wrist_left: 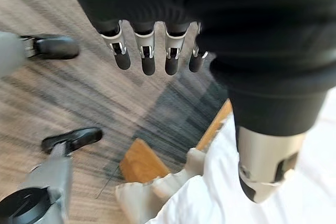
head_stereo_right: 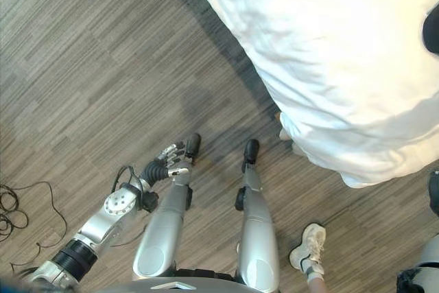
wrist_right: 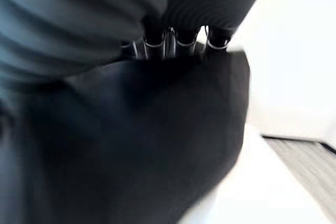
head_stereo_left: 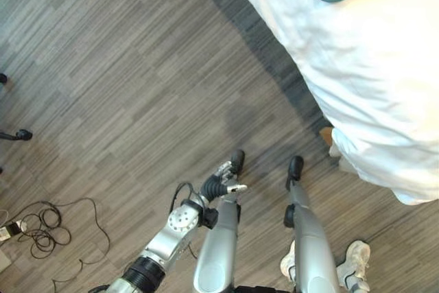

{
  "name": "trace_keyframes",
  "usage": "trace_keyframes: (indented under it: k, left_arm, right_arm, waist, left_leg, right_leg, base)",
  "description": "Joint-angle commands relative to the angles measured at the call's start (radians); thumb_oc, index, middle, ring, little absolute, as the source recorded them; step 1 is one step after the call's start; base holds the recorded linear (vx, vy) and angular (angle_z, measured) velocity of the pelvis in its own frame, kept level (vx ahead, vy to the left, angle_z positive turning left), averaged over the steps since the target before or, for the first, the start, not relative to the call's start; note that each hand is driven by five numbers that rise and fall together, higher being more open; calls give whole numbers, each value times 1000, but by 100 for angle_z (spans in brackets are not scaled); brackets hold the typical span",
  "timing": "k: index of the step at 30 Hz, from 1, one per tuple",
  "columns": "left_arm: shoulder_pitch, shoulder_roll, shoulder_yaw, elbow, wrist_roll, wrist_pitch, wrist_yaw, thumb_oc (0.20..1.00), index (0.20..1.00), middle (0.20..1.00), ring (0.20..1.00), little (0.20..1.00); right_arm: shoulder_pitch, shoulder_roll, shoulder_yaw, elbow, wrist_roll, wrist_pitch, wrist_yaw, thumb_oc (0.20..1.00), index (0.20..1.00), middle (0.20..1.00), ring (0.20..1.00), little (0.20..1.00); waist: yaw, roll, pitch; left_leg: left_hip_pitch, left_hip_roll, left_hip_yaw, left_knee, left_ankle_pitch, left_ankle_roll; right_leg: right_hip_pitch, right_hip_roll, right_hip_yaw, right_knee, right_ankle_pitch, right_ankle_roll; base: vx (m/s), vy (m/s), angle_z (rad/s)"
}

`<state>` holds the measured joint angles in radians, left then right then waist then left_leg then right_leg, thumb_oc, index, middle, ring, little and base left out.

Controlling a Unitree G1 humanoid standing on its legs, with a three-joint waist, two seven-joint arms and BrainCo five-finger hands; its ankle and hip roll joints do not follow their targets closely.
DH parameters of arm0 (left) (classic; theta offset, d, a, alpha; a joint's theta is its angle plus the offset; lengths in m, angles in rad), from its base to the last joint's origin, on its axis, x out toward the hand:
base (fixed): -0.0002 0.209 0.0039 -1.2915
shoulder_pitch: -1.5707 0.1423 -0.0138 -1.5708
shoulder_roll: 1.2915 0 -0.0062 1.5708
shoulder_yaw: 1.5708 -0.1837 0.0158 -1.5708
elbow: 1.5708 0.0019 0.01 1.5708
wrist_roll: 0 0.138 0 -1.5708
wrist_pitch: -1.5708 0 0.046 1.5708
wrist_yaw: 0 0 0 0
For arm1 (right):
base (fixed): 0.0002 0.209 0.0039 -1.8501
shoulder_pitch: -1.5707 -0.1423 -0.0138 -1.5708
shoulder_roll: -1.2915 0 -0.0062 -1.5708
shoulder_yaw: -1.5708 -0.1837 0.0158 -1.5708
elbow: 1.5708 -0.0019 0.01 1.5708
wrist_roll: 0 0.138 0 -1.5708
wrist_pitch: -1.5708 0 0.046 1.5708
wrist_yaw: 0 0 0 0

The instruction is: Pick up bed clothes into laundry basket.

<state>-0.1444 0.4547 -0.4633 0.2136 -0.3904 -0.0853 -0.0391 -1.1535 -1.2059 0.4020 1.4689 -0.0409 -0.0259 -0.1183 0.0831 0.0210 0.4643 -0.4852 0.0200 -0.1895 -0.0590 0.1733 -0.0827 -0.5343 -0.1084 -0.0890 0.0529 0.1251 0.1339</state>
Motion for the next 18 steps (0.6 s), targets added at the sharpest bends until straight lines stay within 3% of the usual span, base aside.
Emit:
trace_keyframes:
  k: [1, 5, 9, 11, 15, 17, 18]
  left_arm:
    - [8, 5, 19, -24, -29, -45, 7, 1000, 1000, 1000, 1000, 1000]
    - [42, -1, 60, 24, -40, -53, -2, 1000, 1000, 1000, 1000, 1000]
    - [39, -23, 83, 77, -47, -61, -6, 1000, 1000, 1000, 1000, 1000]
    - [47, -25, 98, 74, -50, -64, -9, 1000, 1000, 1000, 1000, 1000]
    - [36, -8, 112, 52, -34, -64, -17, 1000, 1000, 1000, 1000, 1000]
    - [27, 0, 124, 33, -21, -59, -22, 1000, 1000, 1000, 1000, 1000]
    - [28, 2, 122, 32, -21, -59, -22, 1000, 1000, 1000, 1000, 1000]
  right_arm:
    - [75, -49, 84, -2, 91, 18, 18, 200, 200, 200, 200, 200]
    - [214, -80, -27, -262, 136, -15, -28, 200, 200, 200, 200, 200]
    - [538, -54, -315, -630, 147, -51, -94, 200, 200, 200, 200, 200]
    - [691, 2, -454, -759, 170, -81, -111, 200, 200, 200, 200, 200]
    - [996, 197, -725, -1003, 351, -163, -72, 200, 200, 200, 200, 200]
    - [1077, 299, -779, -1101, 424, -190, -53, 200, 200, 200, 200, 200]
    - [1085, 303, -785, -1108, 423, -188, -53, 200, 200, 200, 200, 200]
  waist:
    - [-60, -47, 51]
    - [-95, -74, -19]
    - [-133, -83, -84]
    - [-143, -86, -114]
    - [-144, -88, -181]
    - [-153, -86, -211]
    - [-151, -85, -213]
  left_leg:
    - [155, 0, 65, -19, -64, 7]
    - [252, -2, 83, -23, -89, 16]
    - [326, -5, 85, -26, -116, 33]
    - [359, -4, 92, -25, -129, 42]
    - [431, 2, 109, -23, -156, 56]
    - [460, 3, 112, -21, -158, 60]
    - [468, 6, 112, -23, -167, 61]
  right_leg:
    - [126, 24, 51, -140, 62, -8]
    - [207, 16, 60, -136, 47, -7]
    - [272, 14, 71, -132, 31, -7]
    - [298, 19, 76, -130, 26, -7]
    - [350, 19, 92, -92, -11, -6]
    - [370, 13, 94, -71, -23, -6]
    - [378, 15, 93, -72, -33, -5]
  base:
    - [10, 34, -16]
    - [39, 45, -12]
    - [33, 49, -11]
    - [45, 51, -12]
    - [57, 52, -19]
    - [64, 34, -15]
    - [43, 38, -2]
